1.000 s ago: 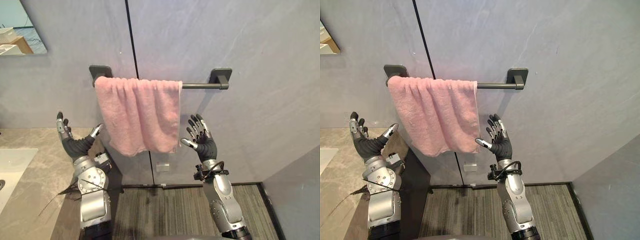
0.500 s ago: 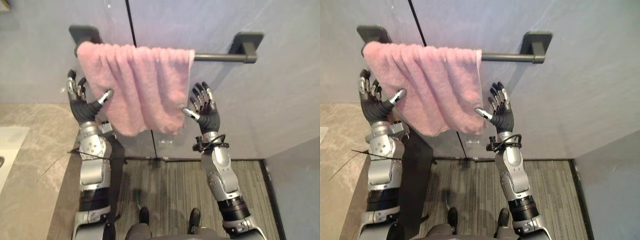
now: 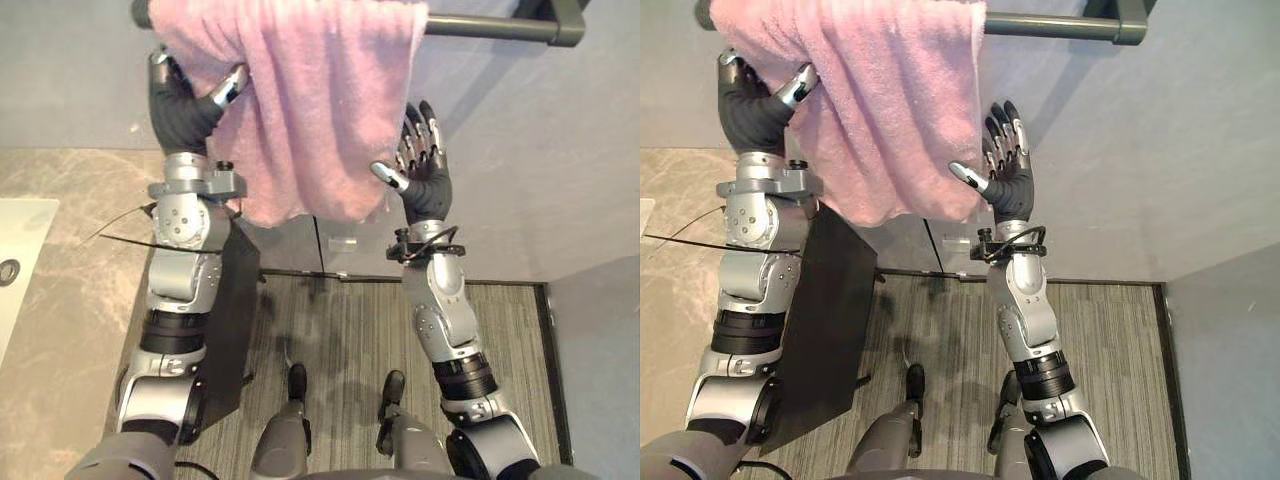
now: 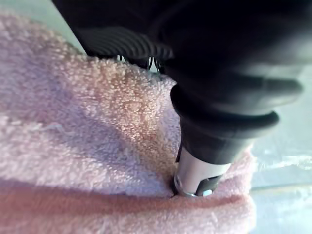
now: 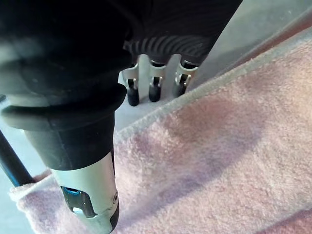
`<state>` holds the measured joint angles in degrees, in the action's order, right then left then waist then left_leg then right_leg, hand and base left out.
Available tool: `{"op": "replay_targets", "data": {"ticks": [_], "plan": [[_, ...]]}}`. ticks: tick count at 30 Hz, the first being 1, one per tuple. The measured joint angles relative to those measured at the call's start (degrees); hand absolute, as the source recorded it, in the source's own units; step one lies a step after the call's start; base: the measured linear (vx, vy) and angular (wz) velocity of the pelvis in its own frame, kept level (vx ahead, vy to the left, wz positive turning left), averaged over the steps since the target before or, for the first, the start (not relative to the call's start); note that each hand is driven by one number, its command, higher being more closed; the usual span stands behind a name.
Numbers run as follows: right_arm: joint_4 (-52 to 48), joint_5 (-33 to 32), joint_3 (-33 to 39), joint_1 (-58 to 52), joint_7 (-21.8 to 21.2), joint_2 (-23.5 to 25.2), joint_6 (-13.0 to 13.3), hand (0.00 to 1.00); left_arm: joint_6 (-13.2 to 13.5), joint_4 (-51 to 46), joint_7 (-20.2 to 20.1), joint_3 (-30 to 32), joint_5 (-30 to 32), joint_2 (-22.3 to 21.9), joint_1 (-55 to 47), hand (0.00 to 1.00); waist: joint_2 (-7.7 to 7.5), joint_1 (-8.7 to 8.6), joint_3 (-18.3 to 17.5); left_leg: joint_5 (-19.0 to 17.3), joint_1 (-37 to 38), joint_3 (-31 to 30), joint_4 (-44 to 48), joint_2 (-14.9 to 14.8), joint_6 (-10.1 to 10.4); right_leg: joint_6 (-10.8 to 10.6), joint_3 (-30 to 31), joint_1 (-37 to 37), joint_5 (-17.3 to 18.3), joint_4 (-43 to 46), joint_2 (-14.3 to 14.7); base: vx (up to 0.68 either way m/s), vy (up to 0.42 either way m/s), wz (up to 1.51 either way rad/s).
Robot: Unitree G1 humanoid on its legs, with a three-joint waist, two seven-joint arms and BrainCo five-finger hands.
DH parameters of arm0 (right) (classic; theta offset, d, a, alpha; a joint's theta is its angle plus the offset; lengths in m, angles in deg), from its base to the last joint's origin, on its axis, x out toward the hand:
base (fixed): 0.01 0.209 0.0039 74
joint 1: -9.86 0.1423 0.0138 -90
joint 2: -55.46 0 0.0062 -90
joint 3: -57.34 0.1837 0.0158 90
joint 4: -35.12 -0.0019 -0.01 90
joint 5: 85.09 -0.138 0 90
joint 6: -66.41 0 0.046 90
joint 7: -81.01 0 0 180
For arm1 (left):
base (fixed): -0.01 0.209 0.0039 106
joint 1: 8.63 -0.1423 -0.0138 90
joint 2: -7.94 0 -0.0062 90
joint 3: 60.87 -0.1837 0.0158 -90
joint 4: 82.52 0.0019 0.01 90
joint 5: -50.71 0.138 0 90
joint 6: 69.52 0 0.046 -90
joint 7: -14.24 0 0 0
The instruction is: Organize washtable
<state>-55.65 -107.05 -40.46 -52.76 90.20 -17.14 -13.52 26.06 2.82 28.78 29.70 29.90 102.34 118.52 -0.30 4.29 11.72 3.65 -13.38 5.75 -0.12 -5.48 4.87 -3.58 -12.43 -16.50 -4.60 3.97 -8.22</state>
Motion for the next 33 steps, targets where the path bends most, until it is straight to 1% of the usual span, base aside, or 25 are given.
{"op": "replay_targets", "data": {"ticks": [1, 3, 5, 11, 15, 18, 19, 21, 22, 23, 27, 29, 31, 33], "plan": [[0.63, -0.02, 0.01, 0.72, 0.47, -0.09, -0.06, 0.0, 0.05, 0.0, -0.56, 0.01, 0.0, -0.07, 0.22, 1.0, 0.14, -0.47, 0.08, 0.0, 0.06, 0.11, -0.07, -0.02, 0.0, 0.0, 0.06, -0.03, 0.0, -0.03, 0.03, 0.04, 0.003, -0.09], [1.46, -0.22, 0.38, 1.61, 0.71, -0.95, -0.06, 0.0, 0.27, 0.0, -0.77, 0.03, -0.01, -0.26, 0.27, 1.0, 0.5, -0.43, 0.29, 0.01, 0.15, 0.31, -0.16, -0.09, 0.0, -0.01, 0.15, -0.09, -0.01, -0.04, 0.12, 0.05, -0.001, -0.05], [3.02, -0.46, 1.12, 2.96, 0.74, -2.03, -0.15, 0.0, 1.08, 0.0, -0.77, 0.24, 0.0, -0.31, 0.27, 1.0, 1.02, -0.34, 0.6, 0.06, 0.39, 0.31, -0.43, -0.12, 0.04, 0.0, 0.17, -0.07, -0.01, -0.04, 0.17, 0.04, -0.003, -0.02], [7.85, -1.19, 1.18, 8.56, 0.77, -2.47, -0.45, 0.0, 1.37, 0.01, -0.89, 0.27, -0.01, -0.69, 0.28, 1.0, 1.37, -0.34, 1.3, 0.72, 1.84, 0.29, -2.0, -0.07, 0.17, 0.0, 0.53, 0.41, -0.01, 0.01, 0.26, 0.01, 0.001, -0.03], [11.04, -3.06, 1.17, 13.78, 0.7, -2.84, -0.41, 0.0, 2.55, -0.15, -0.76, 0.35, 0.0, -0.69, 0.67, 1.0, 1.45, -0.32, 3.51, 0.91, 2.35, 0.12, -1.98, -0.03, 0.09, 0.01, 0.53, 0.98, -0.07, 0.07, 0.24, -0.01, 0.002, 0.01], [11.22, -5.03, 1.02, 15.72, 0.53, -3.47, -0.4, 0.0, 2.83, -0.25, -0.74, 0.36, 0.01, -0.69, 2.28, 1.0, 1.42, -0.25, 4.89, 1.11, 2.09, -0.11, -1.97, -0.03, 0.08, 0.07, 0.25, 0.92, -0.18, 0.08, 0.24, -0.02, 0.005, 0.05], [11.22, -6.17, 0.65, 16.62, 0.39, -4.1, -0.4, 0.0, 3.55, -0.37, -0.75, 0.37, 0.01, -0.8, 2.83, 1.0, 1.42, -0.23, 5.5, 1.19, 1.89, -0.25, -1.96, -0.04, 0.06, 0.07, 0.19, 0.76, -0.24, 0.08, 0.24, 0.0, 0.0, 0.0], [11.31, -7.56, 0.03, 17.44, -0.43, -4.4, -0.41, 0.0, 3.91, -1.01, -0.75, 0.45, 0.0, -1.02, 2.83, 1.0, 1.42, -0.2, 5.54, 1.24, 1.24, -0.29, -1.93, -0.03, 0.04, 0.09, 0.19, 0.16, -0.33, 0.08, 0.24, 0.0, 0.0, 0.0], [11.31, -9.04, -0.23, 17.85, -1.54, -5.27, -0.38, 0.0, 3.91, -1.86, -0.76, 0.49, 0.0, -1.03, 2.85, 1.0, 1.44, -0.21, 5.89, 1.27, 1.09, -0.39, -1.89, -0.04, 0.05, 0.1, 0.11, 0.08, -0.35, 0.08, 0.25, 0.0, 0.0, 0.0], [11.31, -9.87, -0.88, 17.89, -2.18, -5.35, -0.27, 1.0, 4.05, -2.04, -0.8, 0.6, -0.01, -1.04, 2.86, 1.0, 1.4, -0.21, 6.04, 1.27, 1.05, -0.41, -1.89, -0.1, 0.05, 0.1, 0.07, 0.07, -0.35, 0.07, 0.3, 0.0, 0.0, 0.0], [11.33, -13.85, -2.77, 19.58, -4.15, -6.73, -0.26, 1.0, 4.48, -3.19, -0.84, 0.66, -0.02, -1.04, 3.19, 1.0, 1.38, -0.18, 7.21, 1.27, 0.65, -0.62, -1.52, -0.23, 0.06, 0.25, -0.13, 0.01, -0.47, 0.06, 0.38, 0.0, -0.001, 0.01], [11.31, -16.1, -4.05, 21.36, -4.56, -7.65, -0.1, 1.0, 4.86, -4.07, -0.82, 0.79, -0.05, -1.04, 4.36, 1.0, 1.3, 0.06, 7.73, 1.26, -0.91, -0.75, -0.91, -0.42, 0.07, 0.51, -0.27, -1.15, -0.89, -0.01, 0.58, -0.04, -0.005, 0.03], [11.31, -16.97, -4.05, 22.29, -4.76, -7.54, -0.08, 1.0, 4.98, -4.34, -0.82, 1.07, -0.06, -1.04, 4.93, 1.0, 1.34, 0.18, 8.58, 1.39, -1.03, -0.76, -0.9, -0.57, 0.25, 0.6, -0.29, -1.24, -1.05, -0.02, 0.76, -0.02, -0.006, 0.0], [11.31, -17.73, -4.05, 22.35, -5.15, -8.12, -0.08, 1.0, 5.0, -4.36, -0.83, 1.11, -0.04, -1.04, 4.94, 1.0, 1.33, 0.47, 8.62, 1.43, -1.08, -0.77, -0.9, -0.71, 0.32, 0.64, -0.31, -1.25, -1.08, -0.04, 0.91, 0.0, 0.0, 0.0]]}}
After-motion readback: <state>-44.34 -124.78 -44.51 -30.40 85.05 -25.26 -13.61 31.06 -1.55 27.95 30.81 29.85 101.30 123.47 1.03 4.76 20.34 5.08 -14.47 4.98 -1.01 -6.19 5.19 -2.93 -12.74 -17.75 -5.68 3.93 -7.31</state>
